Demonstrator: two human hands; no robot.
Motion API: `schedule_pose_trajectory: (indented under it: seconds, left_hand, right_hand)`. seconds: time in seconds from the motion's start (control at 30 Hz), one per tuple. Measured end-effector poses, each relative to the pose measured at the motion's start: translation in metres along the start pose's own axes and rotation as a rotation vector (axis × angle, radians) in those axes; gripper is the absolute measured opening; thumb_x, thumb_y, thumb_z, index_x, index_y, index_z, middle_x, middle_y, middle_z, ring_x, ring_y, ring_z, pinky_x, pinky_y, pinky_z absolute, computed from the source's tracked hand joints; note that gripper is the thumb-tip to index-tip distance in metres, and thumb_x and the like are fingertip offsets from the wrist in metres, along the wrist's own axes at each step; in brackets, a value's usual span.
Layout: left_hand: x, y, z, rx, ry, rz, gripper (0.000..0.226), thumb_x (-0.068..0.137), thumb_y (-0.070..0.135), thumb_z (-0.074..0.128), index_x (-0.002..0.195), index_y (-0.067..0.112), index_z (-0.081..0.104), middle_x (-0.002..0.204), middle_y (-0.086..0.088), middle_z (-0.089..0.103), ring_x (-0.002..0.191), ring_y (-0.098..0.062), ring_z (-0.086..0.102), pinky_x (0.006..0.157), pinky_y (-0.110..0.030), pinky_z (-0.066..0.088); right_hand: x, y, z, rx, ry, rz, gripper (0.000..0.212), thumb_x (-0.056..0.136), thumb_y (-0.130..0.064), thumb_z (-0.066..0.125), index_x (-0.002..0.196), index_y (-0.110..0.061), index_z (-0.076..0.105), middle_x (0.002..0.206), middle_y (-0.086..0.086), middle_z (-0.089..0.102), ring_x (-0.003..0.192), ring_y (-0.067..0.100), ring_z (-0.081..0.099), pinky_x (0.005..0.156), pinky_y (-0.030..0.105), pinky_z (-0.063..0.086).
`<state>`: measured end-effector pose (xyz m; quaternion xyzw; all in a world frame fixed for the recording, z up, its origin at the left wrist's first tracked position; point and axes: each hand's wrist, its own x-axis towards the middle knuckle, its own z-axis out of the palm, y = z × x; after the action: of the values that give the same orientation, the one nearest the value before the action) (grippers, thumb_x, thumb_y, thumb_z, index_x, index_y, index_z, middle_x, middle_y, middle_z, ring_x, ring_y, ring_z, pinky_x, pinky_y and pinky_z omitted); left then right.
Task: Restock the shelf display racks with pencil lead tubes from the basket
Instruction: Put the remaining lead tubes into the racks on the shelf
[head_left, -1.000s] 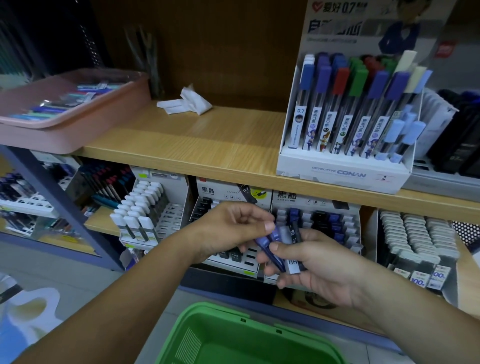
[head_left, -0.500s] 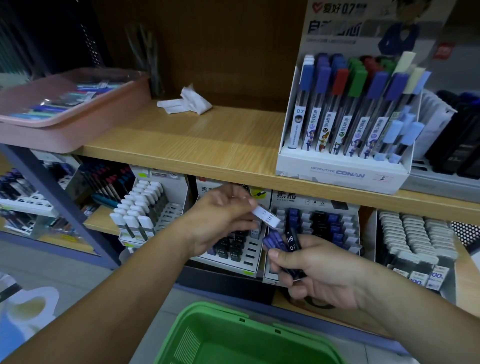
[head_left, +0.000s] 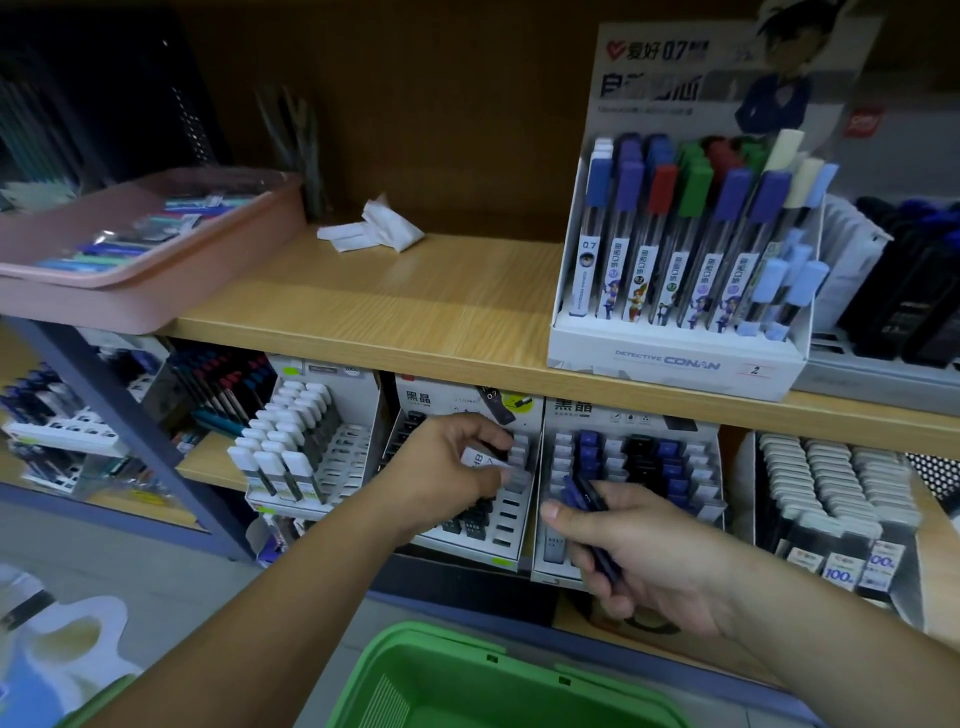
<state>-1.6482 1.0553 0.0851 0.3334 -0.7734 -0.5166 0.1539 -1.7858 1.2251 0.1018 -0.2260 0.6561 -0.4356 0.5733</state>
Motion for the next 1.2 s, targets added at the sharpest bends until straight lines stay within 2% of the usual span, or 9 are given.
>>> schedule_pose_trajectory:
  seconds: [0.13, 0.23, 0.37, 0.53, 0.63, 0.73, 0.87, 1.03, 1.2]
  left_hand:
    - [-0.002, 0.003, -0.001, -0.022, -0.033, -0.005, 0.018, 0.09, 0.016, 0.08, 0.103, 0.01, 0.069, 0.074, -0.013, 0.071, 0.057, -0.014, 0.064, 0.053, -0.024, 0.054]
    - [0.0, 0.002, -0.003, -0.009, -0.081, -0.013, 0.021, 0.091, 0.015, 0.079, 0.108, 0.011, 0.069, 0.079, -0.019, 0.075, 0.06, -0.015, 0.066, 0.058, -0.024, 0.056]
    - [0.003, 0.003, -0.004, -0.023, -0.148, -0.009, 0.016, 0.099, 0.009, 0.067, 0.115, 0.008, 0.068, 0.084, -0.014, 0.075, 0.064, -0.012, 0.069, 0.065, -0.024, 0.058]
    - [0.013, -0.006, -0.007, 0.252, -0.091, 0.01, 0.029, 0.103, 0.015, 0.056, 0.124, 0.028, 0.072, 0.071, 0.001, 0.064, 0.056, -0.017, 0.052, 0.057, -0.026, 0.045]
    - [0.014, -0.005, -0.005, 0.513, -0.105, 0.124, 0.039, 0.102, 0.009, 0.05, 0.133, 0.021, 0.069, 0.097, 0.0, 0.07, 0.065, -0.003, 0.06, 0.065, -0.013, 0.046]
    - [0.013, -0.006, -0.004, 0.667, -0.098, 0.224, 0.048, 0.093, 0.005, 0.052, 0.136, 0.023, 0.065, 0.114, -0.006, 0.073, 0.088, -0.018, 0.069, 0.08, -0.024, 0.054]
    - [0.017, -0.009, -0.006, 0.66, -0.031, 0.269, 0.025, 0.087, 0.01, 0.068, 0.109, 0.023, 0.063, 0.075, 0.009, 0.062, 0.066, -0.009, 0.061, 0.064, -0.029, 0.052]
    - [0.025, -0.013, -0.003, 0.608, 0.001, 0.3, 0.01, 0.087, 0.014, 0.08, 0.095, 0.02, 0.081, 0.085, 0.011, 0.072, 0.073, -0.006, 0.065, 0.065, -0.006, 0.042]
    - [0.028, -0.02, -0.001, 0.612, -0.046, 0.353, 0.015, 0.092, 0.013, 0.075, 0.105, 0.019, 0.082, 0.102, 0.005, 0.075, 0.088, -0.008, 0.067, 0.079, -0.011, 0.046]
  right_hand:
    - [0.0, -0.004, -0.001, -0.015, -0.02, -0.015, 0.032, 0.101, -0.038, 0.064, 0.12, -0.014, 0.053, 0.073, 0.013, 0.064, 0.052, 0.023, 0.056, 0.043, 0.026, 0.041]
    - [-0.001, -0.003, 0.0, -0.02, -0.03, -0.022, 0.031, 0.1, -0.037, 0.064, 0.119, -0.015, 0.054, 0.074, 0.012, 0.064, 0.051, 0.023, 0.054, 0.043, 0.027, 0.041]
    - [0.0, -0.002, -0.002, -0.005, -0.024, -0.024, 0.029, 0.099, -0.037, 0.065, 0.113, -0.013, 0.055, 0.07, 0.01, 0.06, 0.048, 0.021, 0.049, 0.043, 0.025, 0.037]
    - [-0.002, -0.004, -0.003, 0.018, -0.03, -0.001, 0.032, 0.097, -0.035, 0.069, 0.113, -0.011, 0.055, 0.07, 0.007, 0.055, 0.048, 0.016, 0.04, 0.045, 0.023, 0.023]
    - [-0.003, -0.008, -0.003, 0.062, -0.053, 0.026, 0.021, 0.098, -0.023, 0.067, 0.11, -0.012, 0.054, 0.075, 0.008, 0.054, 0.05, 0.016, 0.038, 0.046, 0.025, 0.018]
    - [-0.003, -0.01, -0.003, 0.065, -0.086, 0.041, 0.012, 0.097, -0.013, 0.058, 0.103, -0.012, 0.048, 0.08, 0.011, 0.056, 0.052, 0.018, 0.04, 0.047, 0.027, 0.02]
    - [-0.002, -0.007, -0.003, 0.058, -0.094, 0.035, 0.012, 0.099, -0.006, 0.055, 0.109, -0.011, 0.05, 0.081, 0.012, 0.06, 0.053, 0.019, 0.043, 0.048, 0.027, 0.023]
    - [-0.002, -0.005, -0.009, 0.104, -0.07, 0.023, 0.014, 0.098, -0.003, 0.057, 0.112, -0.008, 0.054, 0.086, 0.016, 0.062, 0.054, 0.019, 0.043, 0.047, 0.027, 0.023]
    - [-0.005, -0.009, -0.008, 0.12, -0.038, 0.005, 0.019, 0.103, -0.01, 0.056, 0.122, -0.008, 0.055, 0.097, 0.017, 0.074, 0.056, 0.02, 0.05, 0.045, 0.026, 0.032]
